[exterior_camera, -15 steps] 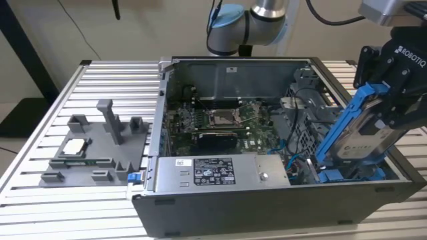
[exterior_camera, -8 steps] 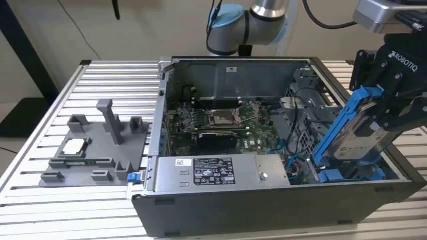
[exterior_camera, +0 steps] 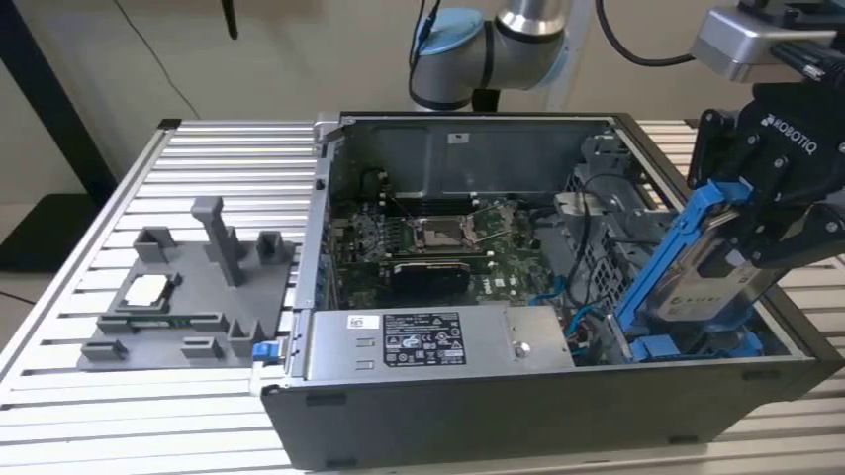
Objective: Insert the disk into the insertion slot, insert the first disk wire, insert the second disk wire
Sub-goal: 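Insert the disk into the insertion slot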
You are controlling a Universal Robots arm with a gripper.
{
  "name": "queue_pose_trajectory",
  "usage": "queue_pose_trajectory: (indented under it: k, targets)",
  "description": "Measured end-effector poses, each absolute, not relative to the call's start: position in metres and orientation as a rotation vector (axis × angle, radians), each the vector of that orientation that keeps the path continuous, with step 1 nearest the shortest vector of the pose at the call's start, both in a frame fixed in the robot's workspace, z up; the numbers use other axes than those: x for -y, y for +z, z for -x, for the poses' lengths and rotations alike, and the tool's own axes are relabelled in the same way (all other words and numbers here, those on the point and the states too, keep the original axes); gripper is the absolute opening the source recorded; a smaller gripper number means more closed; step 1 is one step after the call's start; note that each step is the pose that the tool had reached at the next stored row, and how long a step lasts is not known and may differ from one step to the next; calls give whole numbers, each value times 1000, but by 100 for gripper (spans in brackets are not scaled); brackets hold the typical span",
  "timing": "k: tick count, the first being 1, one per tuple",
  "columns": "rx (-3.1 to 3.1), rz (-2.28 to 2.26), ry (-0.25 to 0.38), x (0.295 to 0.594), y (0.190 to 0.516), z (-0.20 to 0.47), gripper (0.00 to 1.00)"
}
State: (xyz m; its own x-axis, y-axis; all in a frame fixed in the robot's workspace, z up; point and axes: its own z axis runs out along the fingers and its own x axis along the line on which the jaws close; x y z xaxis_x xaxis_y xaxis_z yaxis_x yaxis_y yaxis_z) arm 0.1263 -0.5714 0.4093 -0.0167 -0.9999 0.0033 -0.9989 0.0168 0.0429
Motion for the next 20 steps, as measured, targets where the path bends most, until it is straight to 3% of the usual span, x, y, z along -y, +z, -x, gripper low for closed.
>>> queue_pose_trajectory:
  k: [20]
  targets:
    - [2216,-2180,-44,571,378,-127,33]
